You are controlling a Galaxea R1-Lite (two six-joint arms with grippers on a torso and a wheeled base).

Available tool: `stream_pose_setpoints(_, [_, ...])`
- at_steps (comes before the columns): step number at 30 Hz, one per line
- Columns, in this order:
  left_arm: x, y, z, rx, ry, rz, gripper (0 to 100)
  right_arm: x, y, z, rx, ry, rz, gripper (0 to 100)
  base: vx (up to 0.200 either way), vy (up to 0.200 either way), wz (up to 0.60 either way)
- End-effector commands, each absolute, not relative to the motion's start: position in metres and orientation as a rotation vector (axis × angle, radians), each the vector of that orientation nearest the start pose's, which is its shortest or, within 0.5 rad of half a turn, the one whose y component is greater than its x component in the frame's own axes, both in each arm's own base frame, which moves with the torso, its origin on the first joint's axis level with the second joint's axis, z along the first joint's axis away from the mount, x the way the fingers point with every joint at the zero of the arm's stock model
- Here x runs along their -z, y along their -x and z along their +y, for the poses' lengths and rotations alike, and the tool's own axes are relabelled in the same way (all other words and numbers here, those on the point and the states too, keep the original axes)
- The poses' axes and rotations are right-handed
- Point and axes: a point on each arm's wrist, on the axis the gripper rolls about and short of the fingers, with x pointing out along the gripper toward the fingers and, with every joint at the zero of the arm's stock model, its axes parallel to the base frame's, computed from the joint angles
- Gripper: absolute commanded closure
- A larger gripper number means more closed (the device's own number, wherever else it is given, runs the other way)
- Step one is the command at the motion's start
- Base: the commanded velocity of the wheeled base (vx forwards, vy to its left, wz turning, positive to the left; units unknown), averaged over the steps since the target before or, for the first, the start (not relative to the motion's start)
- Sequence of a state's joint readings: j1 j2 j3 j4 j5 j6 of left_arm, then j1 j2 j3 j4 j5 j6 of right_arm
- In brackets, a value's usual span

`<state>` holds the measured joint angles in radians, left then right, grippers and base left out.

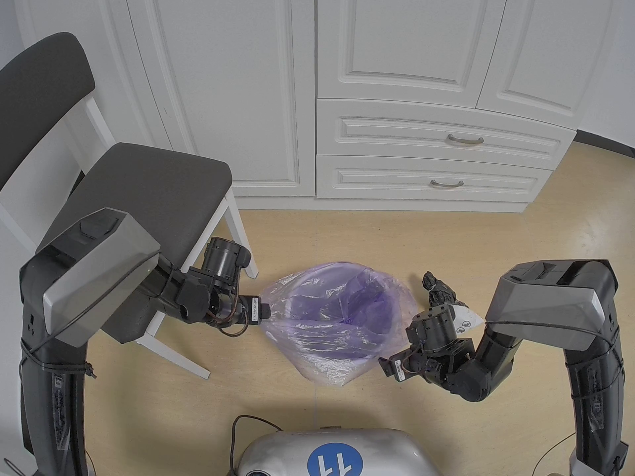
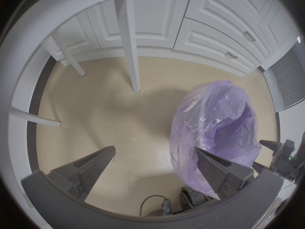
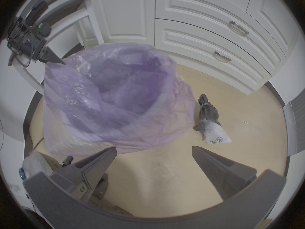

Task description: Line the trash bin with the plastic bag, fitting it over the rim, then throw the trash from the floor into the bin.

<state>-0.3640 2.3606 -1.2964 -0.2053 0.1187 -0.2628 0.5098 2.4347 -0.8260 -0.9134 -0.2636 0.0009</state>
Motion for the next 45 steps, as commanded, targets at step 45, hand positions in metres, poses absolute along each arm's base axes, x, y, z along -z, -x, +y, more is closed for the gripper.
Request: stream_pose_setpoints(45, [-0.036, -0.395, -0.149, 0.234, 0.054, 0.583, 0, -0.021, -0.344, 0.211, -0.270, -0.116, 0.409, 0, 0.000, 0.000, 0.00])
